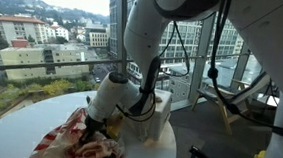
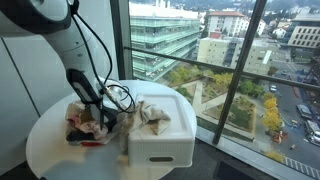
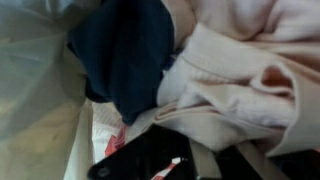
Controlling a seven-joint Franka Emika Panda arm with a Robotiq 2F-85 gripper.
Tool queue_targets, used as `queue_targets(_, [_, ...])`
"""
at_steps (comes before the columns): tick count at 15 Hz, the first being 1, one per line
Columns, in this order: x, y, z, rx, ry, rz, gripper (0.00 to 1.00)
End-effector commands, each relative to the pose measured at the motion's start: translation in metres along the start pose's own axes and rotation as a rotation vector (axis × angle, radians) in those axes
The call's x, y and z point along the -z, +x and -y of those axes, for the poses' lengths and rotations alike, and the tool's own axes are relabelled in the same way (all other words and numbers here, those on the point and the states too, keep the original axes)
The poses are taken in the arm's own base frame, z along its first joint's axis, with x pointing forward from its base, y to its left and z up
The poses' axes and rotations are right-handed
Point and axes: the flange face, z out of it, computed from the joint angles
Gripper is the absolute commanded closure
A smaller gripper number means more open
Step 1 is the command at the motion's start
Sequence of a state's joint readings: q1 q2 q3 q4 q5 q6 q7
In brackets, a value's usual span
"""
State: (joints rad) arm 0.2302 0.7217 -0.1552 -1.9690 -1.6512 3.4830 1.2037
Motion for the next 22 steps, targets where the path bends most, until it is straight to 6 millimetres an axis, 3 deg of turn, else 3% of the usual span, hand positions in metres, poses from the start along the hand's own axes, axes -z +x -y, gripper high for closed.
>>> queue_targets(1, [-0.004, -0.04, 0.001, -0.097, 0.03, 0.088, 0.98])
queue_targets(7, [0.039, -0.061, -0.019, -0.246, -0.022, 0.164, 0.98])
queue_targets(8, [0.045, -0.062, -0.018, -0.258, -0.014, 0.18, 0.67])
queue_targets(9, [0.052, -0.061, -0.018, -0.265, 0.002, 0.191, 0.66])
queue_targets(13, [0.104, -0.029, -0.016, -0.204, 0.031, 0.101, 0.37])
queue_targets(17, [0.154, -0.01, -0.019, -0.206, 0.004, 0.019, 0.08])
queue_targets(18, [0.166, -0.012, -0.019, -0.209, -0.001, 0.019, 0.01])
queue_targets(22, [0.208, -0.032, -0.033, -0.249, -0.113, 0.024, 0.0])
